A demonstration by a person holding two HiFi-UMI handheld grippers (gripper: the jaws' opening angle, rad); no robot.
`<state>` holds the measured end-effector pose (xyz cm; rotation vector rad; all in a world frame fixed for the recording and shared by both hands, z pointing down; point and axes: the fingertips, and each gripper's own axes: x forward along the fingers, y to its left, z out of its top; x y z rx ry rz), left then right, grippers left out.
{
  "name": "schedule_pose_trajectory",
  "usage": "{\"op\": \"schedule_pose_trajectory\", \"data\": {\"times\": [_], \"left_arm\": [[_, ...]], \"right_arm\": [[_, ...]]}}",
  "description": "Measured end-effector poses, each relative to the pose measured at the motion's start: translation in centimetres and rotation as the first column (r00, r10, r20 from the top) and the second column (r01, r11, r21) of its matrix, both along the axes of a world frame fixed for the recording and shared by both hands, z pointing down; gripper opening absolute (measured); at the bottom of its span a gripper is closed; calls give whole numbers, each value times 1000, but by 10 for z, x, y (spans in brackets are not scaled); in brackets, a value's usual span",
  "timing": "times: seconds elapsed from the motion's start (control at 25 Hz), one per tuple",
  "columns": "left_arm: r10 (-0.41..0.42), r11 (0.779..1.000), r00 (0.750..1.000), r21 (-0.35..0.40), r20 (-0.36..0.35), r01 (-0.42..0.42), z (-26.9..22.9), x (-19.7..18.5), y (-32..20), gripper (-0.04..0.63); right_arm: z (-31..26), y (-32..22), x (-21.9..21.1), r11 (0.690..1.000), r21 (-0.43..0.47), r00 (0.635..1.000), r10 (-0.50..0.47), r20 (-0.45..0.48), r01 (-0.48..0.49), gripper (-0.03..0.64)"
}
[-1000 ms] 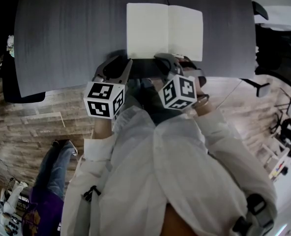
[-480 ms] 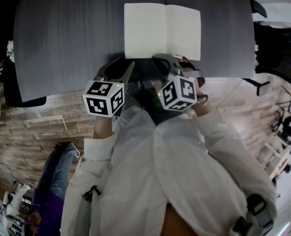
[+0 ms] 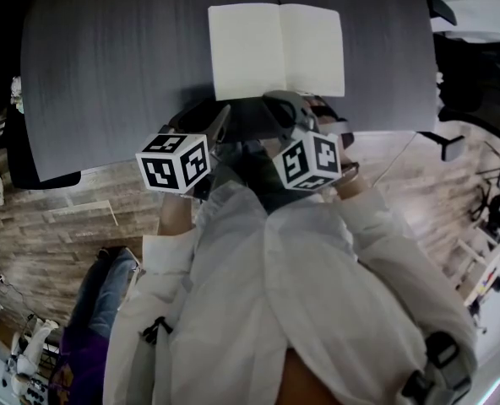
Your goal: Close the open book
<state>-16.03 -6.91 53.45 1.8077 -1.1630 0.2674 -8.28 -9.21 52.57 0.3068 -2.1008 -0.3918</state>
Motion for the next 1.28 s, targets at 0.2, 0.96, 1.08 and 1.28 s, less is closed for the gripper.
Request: {"op": "schedule_pose_trajectory", "data": {"times": [0.2,0.96,1.08,1.28], "left_arm": [[-33,998,996,-55,-86,28,0,3,-6,155],[32,999,990,-34,-139,-37,-6,12,-13,164],[32,999,991,-27,-131,-36,-7,10,-13,164],[27,999,992,-24,-124,-30,-6,5,-9,164]], "right_arm": [[-4,-4,1,1000,18,1000,11,11,-11,5],[8,-8,1,999,-12,999,46,11,-46,8],[9,-13,-2,999,-19,999,48,10,-48,29],[22,-15,-5,998,-57,998,2,-63,-5,138]]}}
